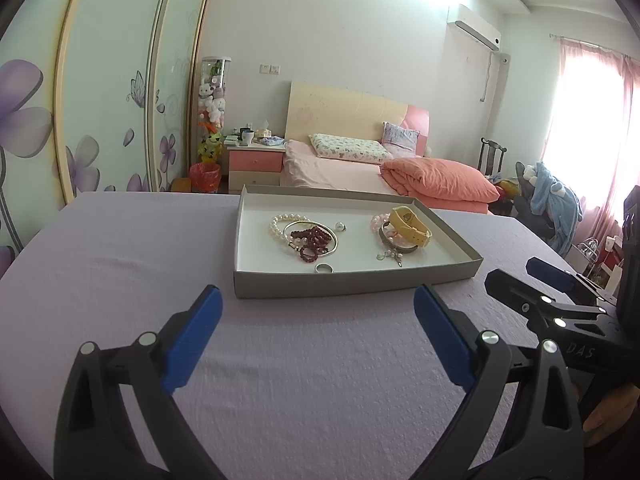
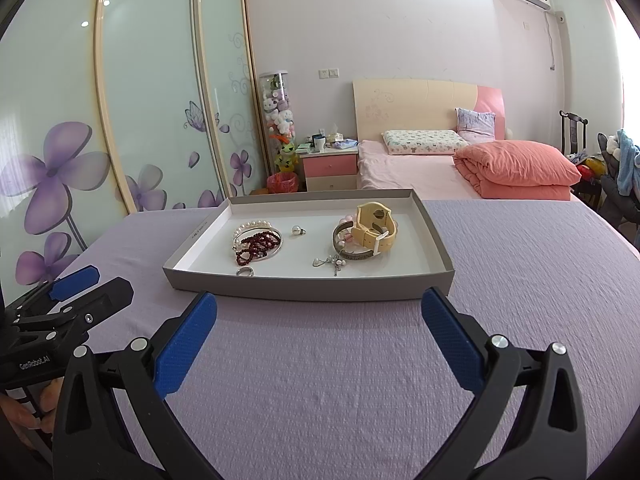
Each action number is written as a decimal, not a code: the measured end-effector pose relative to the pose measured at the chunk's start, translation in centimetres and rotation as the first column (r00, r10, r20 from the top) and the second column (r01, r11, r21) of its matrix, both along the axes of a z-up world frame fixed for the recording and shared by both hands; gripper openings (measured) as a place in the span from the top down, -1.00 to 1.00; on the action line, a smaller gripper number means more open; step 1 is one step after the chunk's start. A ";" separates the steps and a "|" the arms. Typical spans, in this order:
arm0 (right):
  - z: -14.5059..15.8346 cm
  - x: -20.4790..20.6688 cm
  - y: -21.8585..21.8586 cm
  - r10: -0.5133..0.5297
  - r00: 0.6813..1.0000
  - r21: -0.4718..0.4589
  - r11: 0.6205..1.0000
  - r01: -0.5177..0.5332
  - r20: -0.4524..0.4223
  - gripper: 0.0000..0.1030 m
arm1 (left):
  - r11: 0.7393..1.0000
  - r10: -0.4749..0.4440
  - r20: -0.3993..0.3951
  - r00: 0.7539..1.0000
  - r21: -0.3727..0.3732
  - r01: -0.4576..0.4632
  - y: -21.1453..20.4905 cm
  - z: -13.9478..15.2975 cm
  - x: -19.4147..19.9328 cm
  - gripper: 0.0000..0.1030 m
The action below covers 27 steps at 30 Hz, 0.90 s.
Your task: Organize jewelry
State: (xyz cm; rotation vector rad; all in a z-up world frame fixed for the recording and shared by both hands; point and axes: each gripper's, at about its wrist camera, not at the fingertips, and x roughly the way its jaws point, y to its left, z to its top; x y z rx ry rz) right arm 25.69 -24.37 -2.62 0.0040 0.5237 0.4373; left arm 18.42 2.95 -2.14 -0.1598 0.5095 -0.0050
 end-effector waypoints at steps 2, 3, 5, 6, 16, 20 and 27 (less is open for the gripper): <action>0.0 0.0 0.0 0.000 1.000 0.000 1.000 0.000 -0.001 -0.97 | 1.000 -0.001 0.000 1.000 0.003 0.001 0.0 0.0 0.0 -0.87; 0.0 0.0 0.0 0.000 1.000 0.000 1.000 0.000 -0.001 -0.97 | 1.000 -0.002 -0.001 1.000 0.003 0.002 0.0 -0.1 0.0 -0.87; 0.0 0.0 0.0 -0.001 1.000 0.000 1.000 0.001 -0.001 -0.97 | 1.000 -0.003 -0.002 1.000 0.005 0.003 -0.1 -0.1 0.1 -0.87; 0.0 0.0 0.0 -0.001 1.000 0.001 1.000 0.001 -0.001 -0.97 | 1.000 -0.004 -0.002 1.000 0.005 0.004 -0.1 -0.1 0.1 -0.87; 0.1 0.0 0.1 0.001 1.000 0.000 1.000 -0.001 -0.002 -0.97 | 1.000 -0.004 -0.004 1.000 0.003 0.004 -0.1 -0.1 0.1 -0.87; 0.1 0.1 0.1 0.000 1.000 0.001 1.000 0.000 -0.002 -0.97 | 1.000 -0.002 -0.006 1.000 0.004 0.002 -0.3 -0.2 0.2 -0.87; 0.1 0.1 0.1 0.000 1.000 0.001 1.000 0.000 -0.001 -0.97 | 1.000 0.009 -0.015 1.000 -0.001 -0.009 -0.3 -0.4 0.2 -0.87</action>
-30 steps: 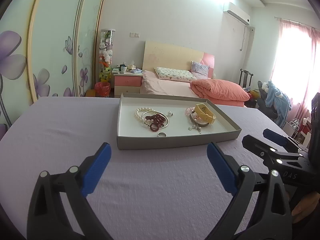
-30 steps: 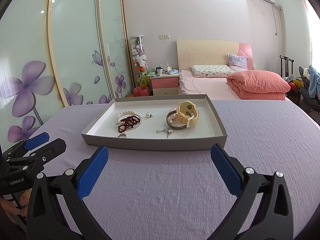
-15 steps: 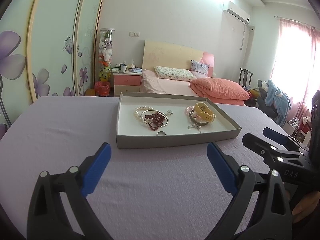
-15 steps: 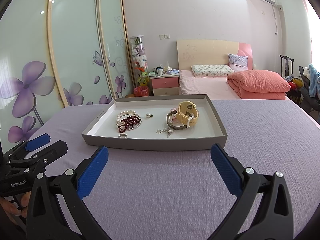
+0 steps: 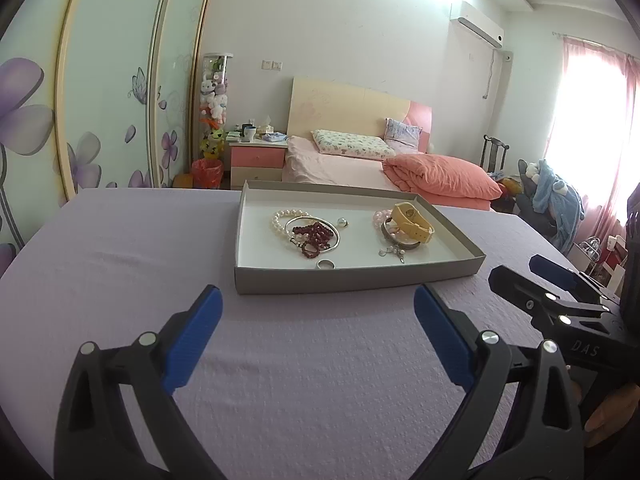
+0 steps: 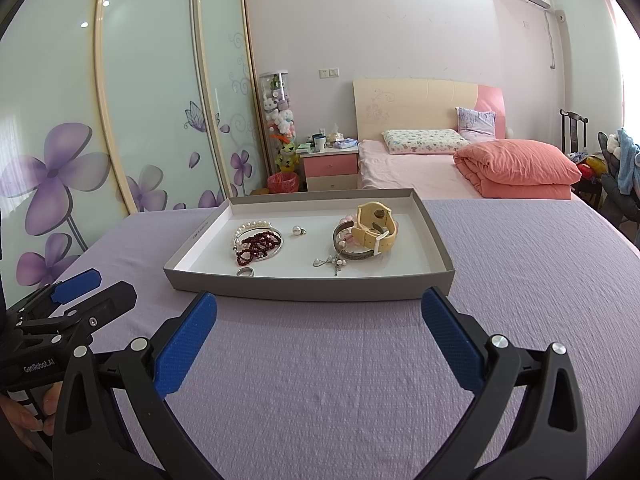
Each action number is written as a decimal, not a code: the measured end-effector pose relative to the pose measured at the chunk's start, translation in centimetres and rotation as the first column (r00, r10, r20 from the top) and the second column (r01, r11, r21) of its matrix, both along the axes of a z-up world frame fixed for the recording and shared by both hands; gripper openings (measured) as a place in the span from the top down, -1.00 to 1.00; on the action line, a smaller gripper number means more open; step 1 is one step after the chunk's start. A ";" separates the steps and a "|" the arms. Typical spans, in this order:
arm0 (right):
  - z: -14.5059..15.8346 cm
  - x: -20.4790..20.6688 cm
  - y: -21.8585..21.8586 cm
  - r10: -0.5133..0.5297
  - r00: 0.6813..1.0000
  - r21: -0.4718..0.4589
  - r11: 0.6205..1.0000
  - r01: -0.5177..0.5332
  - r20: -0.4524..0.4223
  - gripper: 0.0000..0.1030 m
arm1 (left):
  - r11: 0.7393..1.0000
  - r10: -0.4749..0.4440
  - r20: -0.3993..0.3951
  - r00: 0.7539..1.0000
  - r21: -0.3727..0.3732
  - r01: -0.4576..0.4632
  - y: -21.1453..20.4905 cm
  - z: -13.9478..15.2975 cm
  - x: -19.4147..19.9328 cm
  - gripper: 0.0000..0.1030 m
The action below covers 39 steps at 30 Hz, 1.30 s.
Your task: Organize jewelry
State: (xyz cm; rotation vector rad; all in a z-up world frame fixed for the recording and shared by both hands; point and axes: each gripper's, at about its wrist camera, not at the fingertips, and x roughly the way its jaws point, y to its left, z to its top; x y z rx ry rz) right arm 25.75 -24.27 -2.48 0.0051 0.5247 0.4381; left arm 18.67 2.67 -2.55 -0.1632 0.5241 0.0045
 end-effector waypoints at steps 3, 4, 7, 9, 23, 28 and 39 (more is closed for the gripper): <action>0.0 0.0 0.0 0.001 1.000 0.000 1.000 -0.001 -0.001 -0.97 | 1.000 0.005 -0.002 1.000 0.001 -0.005 0.0 0.0 -0.1 -0.87; 0.0 0.0 0.0 0.000 1.000 0.000 1.000 0.000 -0.001 -0.97 | 1.000 0.007 -0.003 1.000 0.002 -0.007 0.0 0.0 -0.1 -0.87; 0.0 0.0 0.0 0.000 1.000 0.000 1.000 0.000 -0.001 -0.97 | 1.000 0.009 -0.010 1.000 -0.002 -0.009 0.1 0.1 -0.1 -0.87; 0.0 0.0 0.0 0.000 1.000 0.000 1.000 0.000 -0.001 -0.97 | 1.000 0.013 -0.011 1.000 -0.004 -0.013 0.2 0.2 -0.1 -0.87; 0.0 0.0 0.0 -0.002 1.000 0.001 1.000 0.002 0.000 -0.97 | 1.000 0.012 -0.011 1.000 -0.004 -0.012 0.3 0.4 -0.2 -0.87; 0.1 0.0 0.1 -0.001 1.000 0.000 1.000 0.001 0.000 -0.97 | 1.000 0.011 -0.004 1.000 0.004 -0.011 0.4 0.5 -0.2 -0.87; 0.0 0.0 0.0 -0.001 1.000 0.000 1.000 0.001 0.000 -0.97 | 1.000 0.018 -0.009 1.000 0.000 -0.018 0.4 0.7 0.1 -0.87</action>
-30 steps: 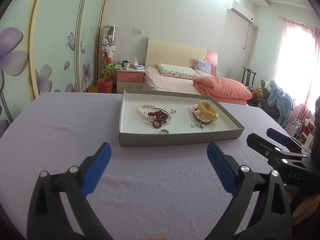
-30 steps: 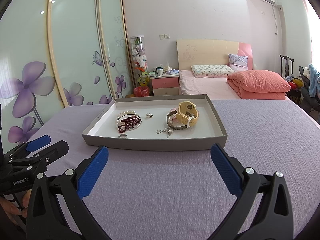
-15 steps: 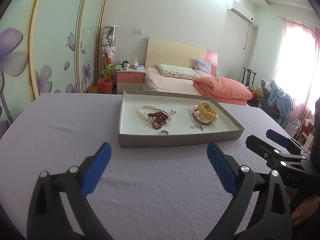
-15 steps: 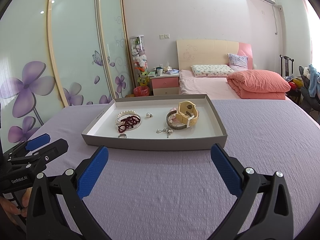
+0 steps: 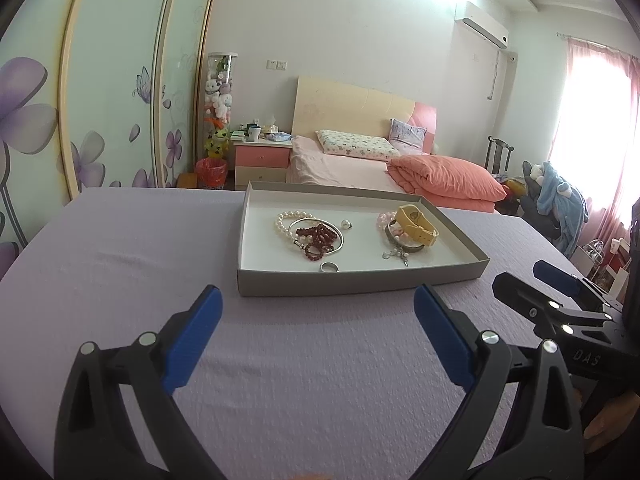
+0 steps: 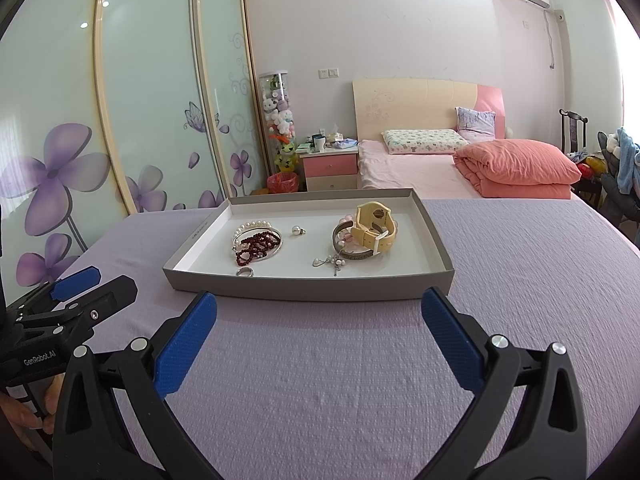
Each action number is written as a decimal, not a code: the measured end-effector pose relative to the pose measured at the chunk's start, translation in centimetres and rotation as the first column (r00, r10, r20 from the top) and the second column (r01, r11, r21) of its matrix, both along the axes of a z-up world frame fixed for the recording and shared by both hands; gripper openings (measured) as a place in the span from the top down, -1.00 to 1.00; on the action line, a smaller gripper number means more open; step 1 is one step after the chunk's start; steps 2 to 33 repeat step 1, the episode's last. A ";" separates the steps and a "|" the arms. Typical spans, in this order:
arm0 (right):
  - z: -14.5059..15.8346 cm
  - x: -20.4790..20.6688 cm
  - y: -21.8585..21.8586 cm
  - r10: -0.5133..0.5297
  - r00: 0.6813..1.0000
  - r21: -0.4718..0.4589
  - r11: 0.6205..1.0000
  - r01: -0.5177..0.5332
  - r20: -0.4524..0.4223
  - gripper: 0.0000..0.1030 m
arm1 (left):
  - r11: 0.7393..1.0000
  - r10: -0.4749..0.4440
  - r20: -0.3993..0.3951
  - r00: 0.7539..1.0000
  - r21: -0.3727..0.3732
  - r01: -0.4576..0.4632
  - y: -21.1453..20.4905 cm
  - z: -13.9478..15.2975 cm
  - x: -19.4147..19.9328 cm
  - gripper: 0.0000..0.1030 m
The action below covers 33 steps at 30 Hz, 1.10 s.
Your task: Organize jewelry
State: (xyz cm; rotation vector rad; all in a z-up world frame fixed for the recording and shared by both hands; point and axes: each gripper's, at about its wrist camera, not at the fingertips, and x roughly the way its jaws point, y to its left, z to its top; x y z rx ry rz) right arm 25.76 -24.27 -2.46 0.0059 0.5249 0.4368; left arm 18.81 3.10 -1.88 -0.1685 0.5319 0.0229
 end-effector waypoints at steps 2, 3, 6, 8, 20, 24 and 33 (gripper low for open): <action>0.0 0.0 0.0 0.000 1.000 0.000 1.000 0.000 0.000 -0.97 | 1.000 0.000 0.000 1.000 -0.001 0.000 0.0 0.0 0.0 -0.87; 0.0 0.0 0.0 0.000 1.000 0.000 1.000 0.000 0.000 -0.97 | 1.000 0.000 0.000 1.000 -0.001 0.000 0.0 0.0 0.0 -0.87; 0.0 0.0 0.0 0.000 1.000 0.000 1.000 0.000 0.000 -0.97 | 1.000 0.000 0.000 1.000 -0.001 0.000 0.0 0.0 0.0 -0.87; 0.0 0.0 0.0 0.000 1.000 0.000 1.000 0.000 0.000 -0.97 | 1.000 0.000 0.000 1.000 -0.001 0.000 0.0 0.0 0.0 -0.87; 0.0 0.0 0.0 0.000 1.000 0.000 1.000 0.000 0.000 -0.97 | 1.000 0.000 0.000 1.000 -0.001 0.000 0.0 0.0 0.0 -0.87; 0.0 0.0 0.0 0.000 1.000 0.000 1.000 0.000 0.000 -0.97 | 1.000 0.000 0.000 1.000 -0.001 0.000 0.0 0.0 0.0 -0.87; 0.0 0.0 0.0 0.000 1.000 0.000 1.000 0.000 0.000 -0.97 | 1.000 0.000 0.000 1.000 -0.001 0.000 0.0 0.0 0.0 -0.87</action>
